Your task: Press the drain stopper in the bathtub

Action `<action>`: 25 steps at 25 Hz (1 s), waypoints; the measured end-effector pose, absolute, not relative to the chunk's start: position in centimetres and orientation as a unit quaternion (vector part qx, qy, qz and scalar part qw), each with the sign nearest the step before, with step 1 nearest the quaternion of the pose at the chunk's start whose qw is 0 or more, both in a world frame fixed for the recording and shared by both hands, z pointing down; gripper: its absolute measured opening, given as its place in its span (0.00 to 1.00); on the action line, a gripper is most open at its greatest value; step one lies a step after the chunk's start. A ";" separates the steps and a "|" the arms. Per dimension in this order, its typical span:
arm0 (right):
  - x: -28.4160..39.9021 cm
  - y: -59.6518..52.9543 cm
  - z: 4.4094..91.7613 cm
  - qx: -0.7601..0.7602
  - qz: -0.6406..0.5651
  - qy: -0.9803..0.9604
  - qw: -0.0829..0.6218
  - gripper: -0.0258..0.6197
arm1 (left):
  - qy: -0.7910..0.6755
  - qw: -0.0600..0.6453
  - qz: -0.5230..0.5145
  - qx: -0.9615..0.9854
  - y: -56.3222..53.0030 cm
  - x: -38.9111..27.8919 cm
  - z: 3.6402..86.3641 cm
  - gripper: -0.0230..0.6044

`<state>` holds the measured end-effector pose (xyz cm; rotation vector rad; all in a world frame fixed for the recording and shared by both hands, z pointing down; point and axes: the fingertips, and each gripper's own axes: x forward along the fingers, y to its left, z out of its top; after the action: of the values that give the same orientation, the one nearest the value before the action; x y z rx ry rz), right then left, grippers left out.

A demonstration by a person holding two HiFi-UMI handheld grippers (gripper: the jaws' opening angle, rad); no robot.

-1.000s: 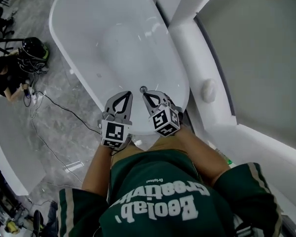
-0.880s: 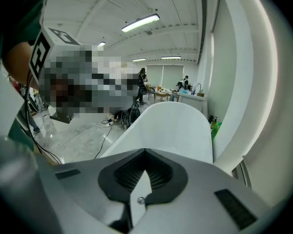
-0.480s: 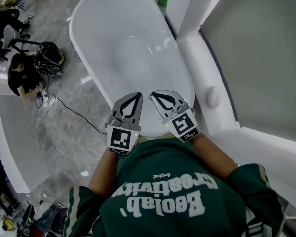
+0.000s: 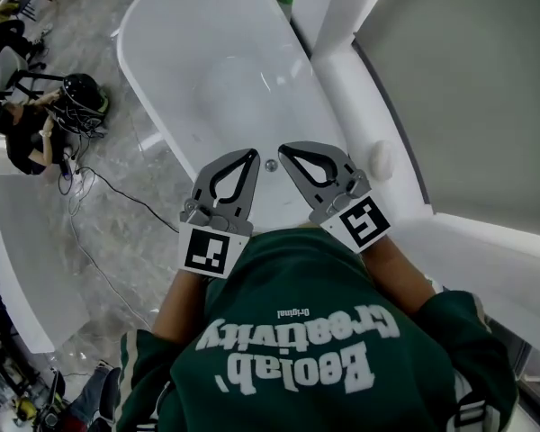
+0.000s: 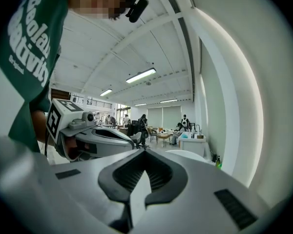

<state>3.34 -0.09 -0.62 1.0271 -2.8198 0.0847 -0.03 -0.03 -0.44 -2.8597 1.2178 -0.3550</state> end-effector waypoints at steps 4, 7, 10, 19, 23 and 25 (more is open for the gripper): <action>3.6 0.2 -0.8 0.341 0.031 -0.939 0.034 0.06 | 0.375 0.020 -0.114 -0.920 -0.2 0.8 -0.3 0.05; 3.9 0.9 -1.4 0.343 0.032 -0.939 0.026 0.06 | 0.365 0.029 -0.119 -0.923 0.3 1.5 -0.7 0.05; 3.9 1.1 -1.9 0.349 0.030 -0.936 0.027 0.06 | 0.353 0.047 -0.120 -0.927 0.6 2.0 -1.6 0.05; 4.4 1.8 -1.6 0.360 0.009 -0.932 0.032 0.06 | 0.348 0.054 -0.121 -0.928 1.0 2.1 -1.1 0.05; 4.5 2.1 -1.9 0.360 0.009 -0.932 0.039 0.06 | 0.345 0.056 -0.121 -0.929 1.4 2.3 -1.5 0.05; 4.3 2.0 -1.9 0.359 0.012 -0.932 0.042 0.06 | 0.345 0.058 -0.121 -0.929 1.4 2.3 -1.8 0.05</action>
<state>4.33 2.02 -1.87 1.0983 -2.8527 0.0359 2.31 1.39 -1.78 -2.8156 1.0472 -0.3654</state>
